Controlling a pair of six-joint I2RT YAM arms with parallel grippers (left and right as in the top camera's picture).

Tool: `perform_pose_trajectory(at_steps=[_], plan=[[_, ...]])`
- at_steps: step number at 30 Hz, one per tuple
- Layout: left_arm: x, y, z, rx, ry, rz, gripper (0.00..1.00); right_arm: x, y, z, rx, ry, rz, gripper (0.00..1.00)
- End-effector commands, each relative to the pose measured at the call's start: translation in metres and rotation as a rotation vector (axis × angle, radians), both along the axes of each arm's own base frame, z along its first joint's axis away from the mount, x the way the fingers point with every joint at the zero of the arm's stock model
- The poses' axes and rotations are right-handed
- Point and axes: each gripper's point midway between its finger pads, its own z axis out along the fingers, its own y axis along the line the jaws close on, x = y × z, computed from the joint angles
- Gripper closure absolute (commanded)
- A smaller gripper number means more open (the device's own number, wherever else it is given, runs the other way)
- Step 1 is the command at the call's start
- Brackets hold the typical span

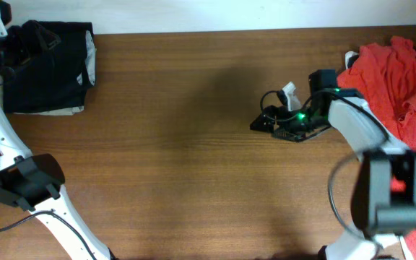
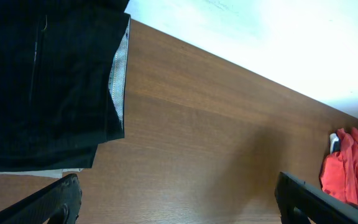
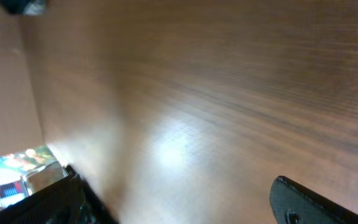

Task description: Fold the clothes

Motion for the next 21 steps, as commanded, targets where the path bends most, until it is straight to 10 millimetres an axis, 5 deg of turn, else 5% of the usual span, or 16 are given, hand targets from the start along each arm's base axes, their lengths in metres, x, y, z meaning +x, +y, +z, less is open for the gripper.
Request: perform_pose_trajectory(at_steps=[1, 2, 4, 8, 11, 16, 21], plan=[[-0.001, -0.002, 0.004, -0.018, -0.009, -0.004, 0.01, -0.034, -0.001, 0.133, -0.054, -0.390, 0.029, 0.01], [-0.001, -0.002, 0.004, -0.018, -0.009, -0.003, 0.01, -0.064, 0.001, 0.179, -0.040, -0.520, 0.031, 0.01], [-0.001, -0.002, 0.004, -0.018, -0.009, -0.003, 0.01, -0.099, 0.000, 0.225, -0.050, -0.701, 0.025, 0.01], [-0.001, -0.002, 0.004, -0.018, -0.009, -0.004, 0.01, -0.183, -0.017, 0.269, -0.162, -0.941, -0.058, 0.01], [-0.001, -0.002, 0.004, -0.018, -0.009, -0.004, 0.01, -0.236, -0.026, 0.281, -0.211, -1.088, -0.112, 0.01], [-0.001, -0.002, 0.004, -0.018, -0.009, -0.003, 0.01, -0.233, -0.030, 0.249, -0.244, -1.036, -0.114, 0.01], [-0.001, -0.002, 0.004, -0.018, -0.009, -0.004, 0.01, -0.232, -0.030, 0.247, -0.243, -1.031, -0.112, 0.01]])
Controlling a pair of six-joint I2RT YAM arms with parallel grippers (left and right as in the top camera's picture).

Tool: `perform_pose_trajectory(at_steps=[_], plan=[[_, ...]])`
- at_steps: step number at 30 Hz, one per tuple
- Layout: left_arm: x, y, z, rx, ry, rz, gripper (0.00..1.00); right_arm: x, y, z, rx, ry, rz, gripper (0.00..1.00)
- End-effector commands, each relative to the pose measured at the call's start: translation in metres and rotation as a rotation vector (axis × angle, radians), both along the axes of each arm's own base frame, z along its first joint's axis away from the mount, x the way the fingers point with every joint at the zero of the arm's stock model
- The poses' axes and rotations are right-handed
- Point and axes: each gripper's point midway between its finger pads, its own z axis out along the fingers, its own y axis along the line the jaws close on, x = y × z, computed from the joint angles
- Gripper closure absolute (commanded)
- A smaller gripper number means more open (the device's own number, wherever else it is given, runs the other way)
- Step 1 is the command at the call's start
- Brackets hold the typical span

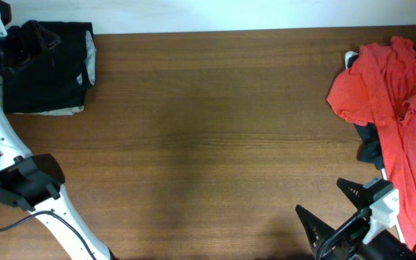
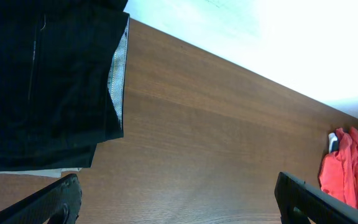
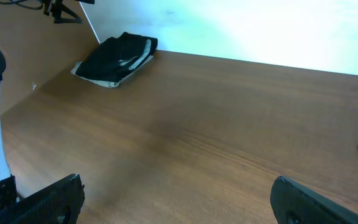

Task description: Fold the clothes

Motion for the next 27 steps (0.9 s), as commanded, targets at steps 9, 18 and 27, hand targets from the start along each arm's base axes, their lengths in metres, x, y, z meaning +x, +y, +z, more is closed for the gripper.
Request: perform_pose_trajectory(at_steps=[9, 18, 27], plan=[[0.000, -0.001, 0.004, -0.014, -0.012, -0.001, 0.01, 0.005, -0.008, -0.002, -0.031, -0.009, -0.044, 0.01], [-0.001, 0.000, 0.004, -0.014, -0.012, 0.000, 0.01, 0.005, -0.024, -0.053, -0.091, -0.299, -0.136, 0.01], [-0.001, -0.001, 0.004, -0.014, -0.011, -0.001, 0.01, 0.091, -0.026, -0.121, -0.079, -0.438, -0.177, 0.01]])
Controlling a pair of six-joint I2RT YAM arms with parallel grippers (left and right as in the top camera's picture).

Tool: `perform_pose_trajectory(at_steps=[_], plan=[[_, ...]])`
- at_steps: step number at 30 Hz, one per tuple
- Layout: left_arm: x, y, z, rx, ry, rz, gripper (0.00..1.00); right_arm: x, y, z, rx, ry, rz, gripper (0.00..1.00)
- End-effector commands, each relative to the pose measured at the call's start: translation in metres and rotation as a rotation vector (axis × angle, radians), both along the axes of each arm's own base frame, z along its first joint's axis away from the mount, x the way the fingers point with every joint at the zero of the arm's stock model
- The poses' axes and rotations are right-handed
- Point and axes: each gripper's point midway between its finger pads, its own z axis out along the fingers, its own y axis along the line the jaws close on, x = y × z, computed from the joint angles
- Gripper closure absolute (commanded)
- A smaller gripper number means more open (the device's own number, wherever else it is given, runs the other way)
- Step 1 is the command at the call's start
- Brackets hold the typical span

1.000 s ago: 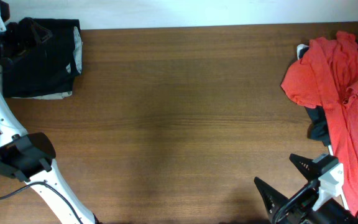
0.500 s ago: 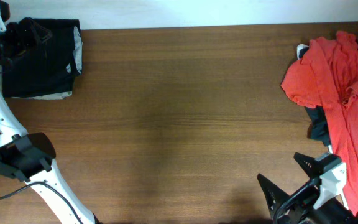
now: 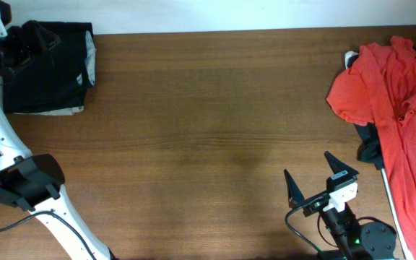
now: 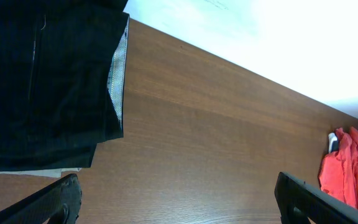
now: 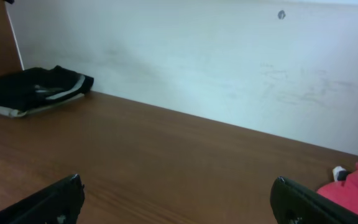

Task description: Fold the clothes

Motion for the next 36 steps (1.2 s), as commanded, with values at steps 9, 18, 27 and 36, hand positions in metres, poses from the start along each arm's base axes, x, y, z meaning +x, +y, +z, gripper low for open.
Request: perform_pose_trajectory(at_steps=[9, 18, 27, 36], plan=[[-0.001, 0.000, 0.004, -0.013, -0.011, 0.000, 0.01, 0.015, -0.009, 0.007, 0.033, -0.256, -0.059, 0.01], [-0.001, -0.001, 0.004, -0.013, -0.011, -0.002, 0.01, 0.025, -0.017, -0.068, 0.002, 0.052, -0.110, 0.01], [-0.001, -0.001, 0.004, -0.013, -0.011, -0.002, 0.01, 0.025, -0.017, -0.068, 0.002, 0.053, -0.111, 0.01], [-0.001, 0.001, 0.003, -0.014, -0.009, 0.003, 0.01, 0.025, -0.017, -0.068, 0.002, 0.053, -0.111, 0.01]])
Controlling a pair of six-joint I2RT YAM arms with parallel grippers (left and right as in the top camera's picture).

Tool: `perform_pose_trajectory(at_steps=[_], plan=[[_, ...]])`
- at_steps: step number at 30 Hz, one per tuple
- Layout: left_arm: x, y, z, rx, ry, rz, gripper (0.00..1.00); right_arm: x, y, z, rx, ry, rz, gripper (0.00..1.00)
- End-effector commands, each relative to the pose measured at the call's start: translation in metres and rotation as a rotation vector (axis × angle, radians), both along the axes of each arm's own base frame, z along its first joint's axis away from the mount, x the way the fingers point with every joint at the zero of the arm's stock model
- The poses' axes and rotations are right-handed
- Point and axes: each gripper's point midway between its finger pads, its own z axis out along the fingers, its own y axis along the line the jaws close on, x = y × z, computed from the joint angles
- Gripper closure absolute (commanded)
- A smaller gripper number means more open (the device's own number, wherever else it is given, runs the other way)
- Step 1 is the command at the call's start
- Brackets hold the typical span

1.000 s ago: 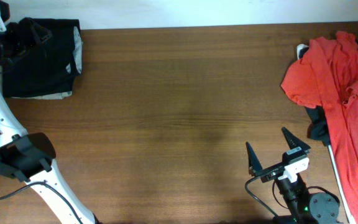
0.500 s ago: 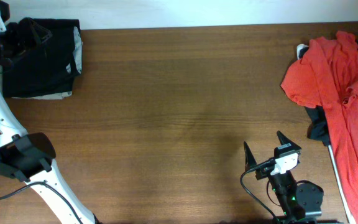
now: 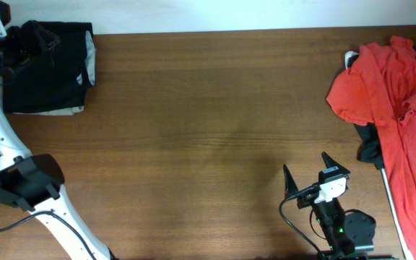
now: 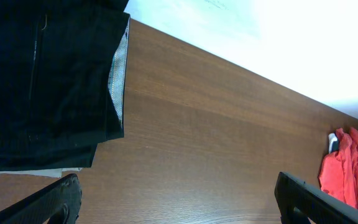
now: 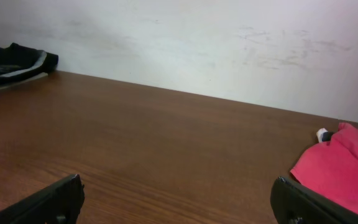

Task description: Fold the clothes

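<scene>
A folded black garment (image 3: 49, 65) with a grey stripe lies at the table's back left corner; it also fills the left of the left wrist view (image 4: 42, 87). A crumpled red garment (image 3: 399, 108) is heaped along the right edge, and its hem shows in the right wrist view (image 5: 347, 174). My left gripper (image 4: 179, 193) hangs open beside the black garment, with nothing between its fingers. My right gripper (image 3: 315, 177) stands open near the front edge, left of the red heap, facing the back wall and holding nothing.
A dark piece of cloth (image 3: 370, 152) pokes out from under the red heap. A small white item (image 3: 351, 56) lies at the heap's back corner. The wooden table (image 3: 208, 130) ends at a white wall behind. The left arm's base (image 3: 20, 180) stands at the front left.
My right gripper has shifted slightly left near the front edge, and its view has turned so more of the red garment shows. The left gripper and both garments are unchanged.
My right gripper was first low over the table just left of the red heap, open. Then it was back at the front right edge, then near the front edge facing the wall, where it stays. The left gripper stayed open by the black garment throughout.
</scene>
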Motion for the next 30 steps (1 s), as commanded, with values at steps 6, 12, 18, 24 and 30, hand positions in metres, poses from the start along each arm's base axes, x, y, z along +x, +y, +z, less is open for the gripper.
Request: perform_pose_trajectory(at_steps=[6, 12, 18, 24, 30], plan=[[0.000, -0.001, 0.002, -0.016, -0.007, -0.001, 0.01, 0.000, 0.000, -0.002, 0.006, 0.003, -0.005, 0.01], [0.000, -0.001, 0.001, -0.017, -0.004, -0.001, 0.01, 0.000, 0.000, -0.002, 0.006, 0.003, -0.005, 0.01], [-0.050, -0.058, 0.007, -0.068, 0.106, -0.066, 0.01, 0.000, 0.000, -0.002, 0.006, 0.003, -0.005, 0.01], [-0.188, -0.185, 0.001, -0.095, 0.233, -0.289, 0.01, 0.000, 0.000, -0.002, 0.006, 0.003, -0.005, 0.01], [-0.337, -0.229, -0.044, 0.041, 0.229, -0.464, 0.01, 0.000, 0.000, -0.002, 0.006, 0.003, -0.005, 0.01]])
